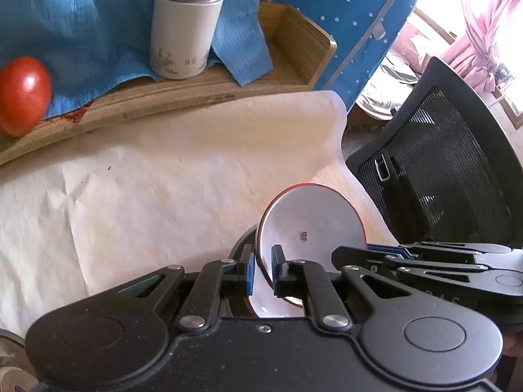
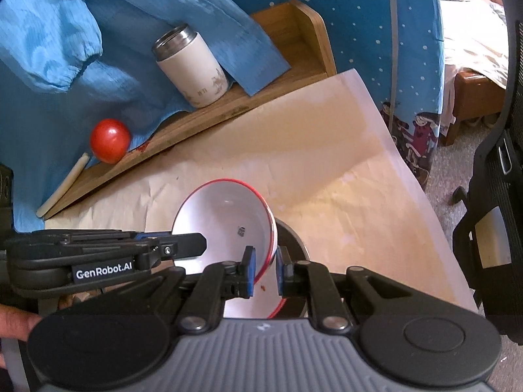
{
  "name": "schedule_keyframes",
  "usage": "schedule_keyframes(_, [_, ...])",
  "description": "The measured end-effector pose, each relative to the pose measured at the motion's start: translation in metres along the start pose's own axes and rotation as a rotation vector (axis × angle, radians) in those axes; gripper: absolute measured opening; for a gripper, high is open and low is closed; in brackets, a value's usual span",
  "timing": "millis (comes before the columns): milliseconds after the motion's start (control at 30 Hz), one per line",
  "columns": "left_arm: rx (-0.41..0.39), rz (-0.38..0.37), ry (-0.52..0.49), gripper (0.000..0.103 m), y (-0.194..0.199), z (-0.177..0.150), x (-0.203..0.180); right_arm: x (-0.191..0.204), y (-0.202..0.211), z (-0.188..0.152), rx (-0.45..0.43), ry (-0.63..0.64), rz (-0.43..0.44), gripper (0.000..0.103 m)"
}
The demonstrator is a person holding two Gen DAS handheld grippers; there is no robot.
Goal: Organize plates and bowls
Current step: 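Carry the white bowl with both grippers and lower it into the steel bowl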
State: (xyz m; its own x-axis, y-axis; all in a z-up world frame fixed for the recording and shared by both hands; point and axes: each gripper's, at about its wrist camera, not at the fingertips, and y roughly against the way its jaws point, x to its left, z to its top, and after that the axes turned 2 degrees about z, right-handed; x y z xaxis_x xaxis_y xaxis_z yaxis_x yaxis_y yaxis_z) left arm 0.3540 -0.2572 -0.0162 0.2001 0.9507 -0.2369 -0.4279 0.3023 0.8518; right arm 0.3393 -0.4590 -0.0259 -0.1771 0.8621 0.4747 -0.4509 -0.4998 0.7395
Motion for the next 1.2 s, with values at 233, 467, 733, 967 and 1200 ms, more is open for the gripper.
schedule_keyframes(233, [0.023,0.010,0.004,0.010,-0.001,-0.007,-0.003,0.000,0.000,-0.006,0.030,-0.002,0.001,0.015])
schedule_keyframes(467, [0.047,0.014,0.003,0.012,-0.004,-0.011,-0.003,-0.001,-0.002,-0.010,0.047,-0.009,0.001,0.015])
schedule_keyframes(733, [0.071,0.015,-0.008,0.014,-0.007,-0.012,-0.003,-0.001,-0.008,-0.013,0.081,-0.015,-0.009,0.015])
schedule_keyframes(967, [0.092,0.011,-0.034,0.015,-0.010,-0.012,-0.006,-0.003,-0.011,-0.015,0.103,-0.025,-0.022,0.016])
schedule_keyframes(1200, [0.099,0.014,-0.044,0.017,-0.012,-0.012,-0.008,-0.004,-0.010,-0.016,0.111,-0.031,-0.019,0.017])
